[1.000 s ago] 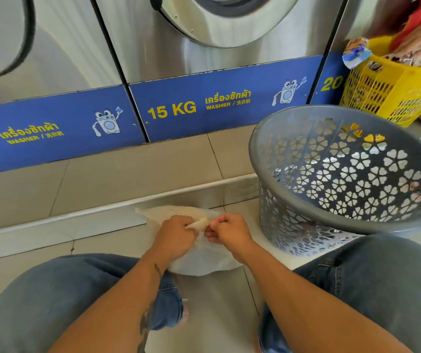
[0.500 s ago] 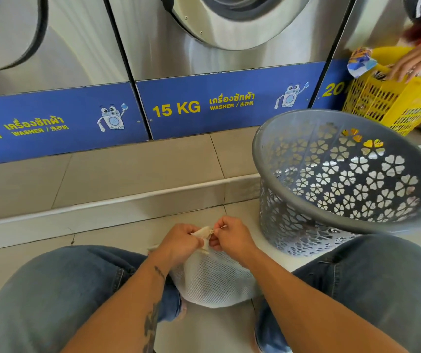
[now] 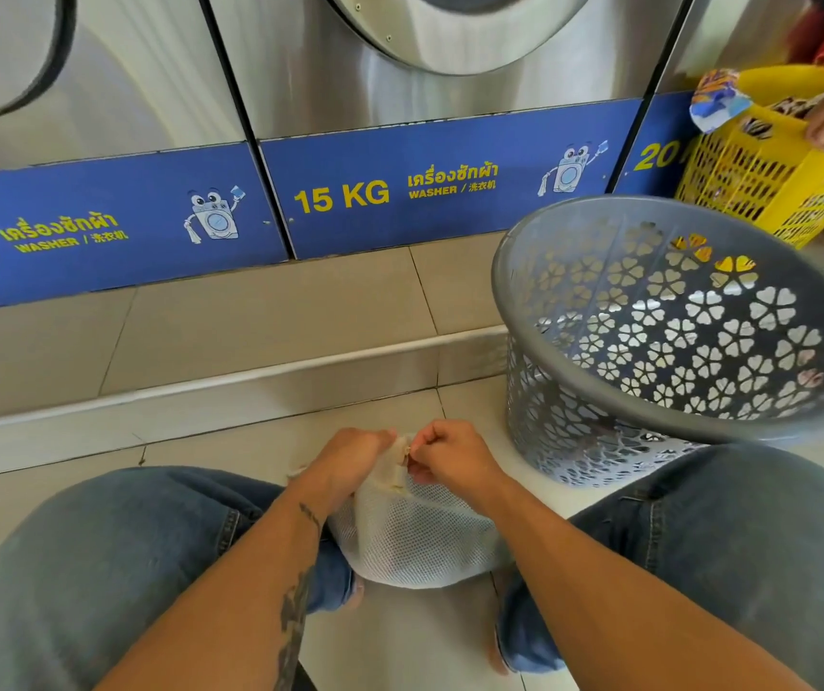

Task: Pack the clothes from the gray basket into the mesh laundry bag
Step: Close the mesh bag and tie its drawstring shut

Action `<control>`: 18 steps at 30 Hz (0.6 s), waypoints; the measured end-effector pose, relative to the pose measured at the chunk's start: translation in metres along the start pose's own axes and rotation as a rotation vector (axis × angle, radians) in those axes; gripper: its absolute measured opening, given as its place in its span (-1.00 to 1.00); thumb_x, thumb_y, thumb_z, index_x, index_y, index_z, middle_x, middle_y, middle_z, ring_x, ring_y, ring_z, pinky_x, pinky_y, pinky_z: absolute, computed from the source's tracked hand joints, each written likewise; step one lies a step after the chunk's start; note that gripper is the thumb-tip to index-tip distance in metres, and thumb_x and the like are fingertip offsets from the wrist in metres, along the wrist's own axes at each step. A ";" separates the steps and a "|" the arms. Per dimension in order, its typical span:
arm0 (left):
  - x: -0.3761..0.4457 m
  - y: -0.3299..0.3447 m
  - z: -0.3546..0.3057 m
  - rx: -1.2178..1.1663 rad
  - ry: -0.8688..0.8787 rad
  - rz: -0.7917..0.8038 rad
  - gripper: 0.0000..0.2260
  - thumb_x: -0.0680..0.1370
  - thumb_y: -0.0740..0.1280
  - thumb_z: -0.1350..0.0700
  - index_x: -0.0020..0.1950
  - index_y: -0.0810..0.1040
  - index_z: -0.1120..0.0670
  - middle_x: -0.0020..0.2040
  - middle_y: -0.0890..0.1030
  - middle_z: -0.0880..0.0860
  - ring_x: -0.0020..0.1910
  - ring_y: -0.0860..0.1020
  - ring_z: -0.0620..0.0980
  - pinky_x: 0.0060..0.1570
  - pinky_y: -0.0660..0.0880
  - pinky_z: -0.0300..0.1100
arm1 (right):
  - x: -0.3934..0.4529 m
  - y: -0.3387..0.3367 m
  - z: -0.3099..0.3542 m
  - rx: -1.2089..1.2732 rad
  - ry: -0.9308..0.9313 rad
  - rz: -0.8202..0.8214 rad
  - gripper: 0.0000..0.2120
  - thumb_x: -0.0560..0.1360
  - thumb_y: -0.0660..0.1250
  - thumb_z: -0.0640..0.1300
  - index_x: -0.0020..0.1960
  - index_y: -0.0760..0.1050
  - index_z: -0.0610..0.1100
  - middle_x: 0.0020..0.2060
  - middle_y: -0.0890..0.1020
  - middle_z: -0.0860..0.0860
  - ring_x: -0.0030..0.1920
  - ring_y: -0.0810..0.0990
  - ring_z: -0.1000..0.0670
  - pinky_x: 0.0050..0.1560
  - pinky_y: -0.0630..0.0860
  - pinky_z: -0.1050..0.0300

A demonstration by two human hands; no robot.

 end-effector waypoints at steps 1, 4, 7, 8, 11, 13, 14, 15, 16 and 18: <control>0.001 -0.001 0.001 0.024 -0.004 -0.032 -0.66 0.47 0.33 -0.12 -0.04 0.63 0.15 -0.09 0.68 0.11 -0.10 0.62 0.08 -0.03 0.51 -0.05 | 0.000 0.001 0.000 0.009 0.015 0.020 -0.87 0.49 0.35 -0.36 -0.17 0.63 -0.20 -0.14 0.72 -0.20 -0.18 0.69 -0.08 -0.03 0.70 -0.05; 0.005 0.001 0.007 0.051 -0.080 -0.002 -0.63 0.42 0.38 -0.13 -0.01 0.63 0.16 -0.10 0.69 0.10 -0.08 0.64 0.10 0.07 0.55 -0.02 | -0.002 0.001 -0.003 0.007 0.062 0.078 -0.90 0.51 0.37 -0.30 -0.12 0.67 -0.24 -0.14 0.74 -0.19 -0.15 0.71 -0.09 0.02 0.69 -0.07; 0.008 0.008 0.008 0.047 -0.128 0.076 -0.58 0.33 0.39 -0.20 -0.04 0.66 0.12 -0.12 0.72 0.08 -0.09 0.66 0.10 0.11 0.55 0.04 | -0.004 -0.002 -0.008 0.018 0.089 0.082 -0.89 0.52 0.38 -0.31 -0.14 0.67 -0.21 -0.14 0.73 -0.19 -0.15 0.70 -0.09 0.03 0.68 -0.06; 0.010 0.010 0.008 0.065 -0.138 0.088 -0.56 0.31 0.39 -0.22 -0.05 0.66 0.10 -0.12 0.72 0.08 -0.08 0.66 0.11 0.11 0.55 0.04 | -0.004 -0.002 -0.010 0.022 0.098 0.083 -0.88 0.51 0.38 -0.34 -0.15 0.66 -0.20 -0.16 0.73 -0.18 -0.17 0.68 -0.09 0.02 0.68 -0.05; 0.015 0.014 0.006 0.106 -0.145 0.080 -0.61 0.33 0.39 -0.19 -0.06 0.65 0.10 -0.11 0.71 0.09 -0.08 0.66 0.12 0.04 0.54 0.00 | -0.005 0.002 -0.014 0.061 0.131 0.079 -0.85 0.45 0.40 -0.43 -0.16 0.63 -0.21 -0.21 0.68 -0.17 -0.21 0.65 -0.07 -0.01 0.67 -0.04; 0.019 0.015 0.005 0.121 -0.146 0.072 -0.67 0.35 0.39 -0.10 -0.05 0.64 0.12 -0.09 0.70 0.11 -0.07 0.66 0.12 -0.02 0.54 -0.03 | -0.005 0.005 -0.016 0.052 0.145 0.068 -0.84 0.42 0.42 -0.44 -0.17 0.62 -0.20 -0.23 0.67 -0.16 -0.25 0.64 -0.05 -0.08 0.66 0.00; 0.020 0.015 0.005 0.124 -0.148 0.076 -0.69 0.35 0.39 -0.06 -0.05 0.64 0.13 -0.08 0.70 0.12 -0.06 0.66 0.13 -0.05 0.54 -0.04 | -0.004 0.006 -0.017 0.038 0.150 0.061 -0.83 0.42 0.43 -0.44 -0.17 0.61 -0.19 -0.25 0.66 -0.13 -0.28 0.63 -0.03 -0.15 0.65 0.04; 0.021 0.016 0.006 0.125 -0.147 0.081 -0.70 0.34 0.39 -0.02 -0.04 0.64 0.14 -0.06 0.70 0.14 -0.05 0.66 0.14 -0.09 0.52 -0.05 | -0.003 0.006 -0.017 0.023 0.154 0.054 -0.83 0.41 0.43 -0.44 -0.17 0.61 -0.19 -0.26 0.66 -0.12 -0.30 0.62 -0.02 -0.22 0.62 0.09; 0.022 0.016 0.006 0.121 -0.147 0.086 -0.70 0.34 0.39 0.00 -0.04 0.65 0.16 -0.05 0.71 0.15 -0.04 0.66 0.14 -0.11 0.51 -0.06 | -0.003 0.006 -0.017 0.009 0.158 0.048 -0.82 0.41 0.43 -0.44 -0.17 0.61 -0.18 -0.27 0.65 -0.10 -0.31 0.61 0.00 -0.27 0.58 0.14; 0.024 0.016 0.006 0.107 -0.150 0.101 -0.70 0.36 0.38 0.00 -0.02 0.65 0.16 -0.03 0.70 0.15 -0.07 0.65 0.14 -0.12 0.50 -0.07 | -0.001 0.006 -0.016 0.001 0.164 0.036 -0.82 0.39 0.44 -0.44 -0.15 0.63 -0.18 -0.26 0.67 -0.08 -0.29 0.62 0.02 -0.27 0.57 0.20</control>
Point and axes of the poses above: each hand's wrist, its own x-axis towards the middle knuckle, its own y-axis out of the palm, z = x × y, the point moved 5 cm from there along x, towards the middle knuckle
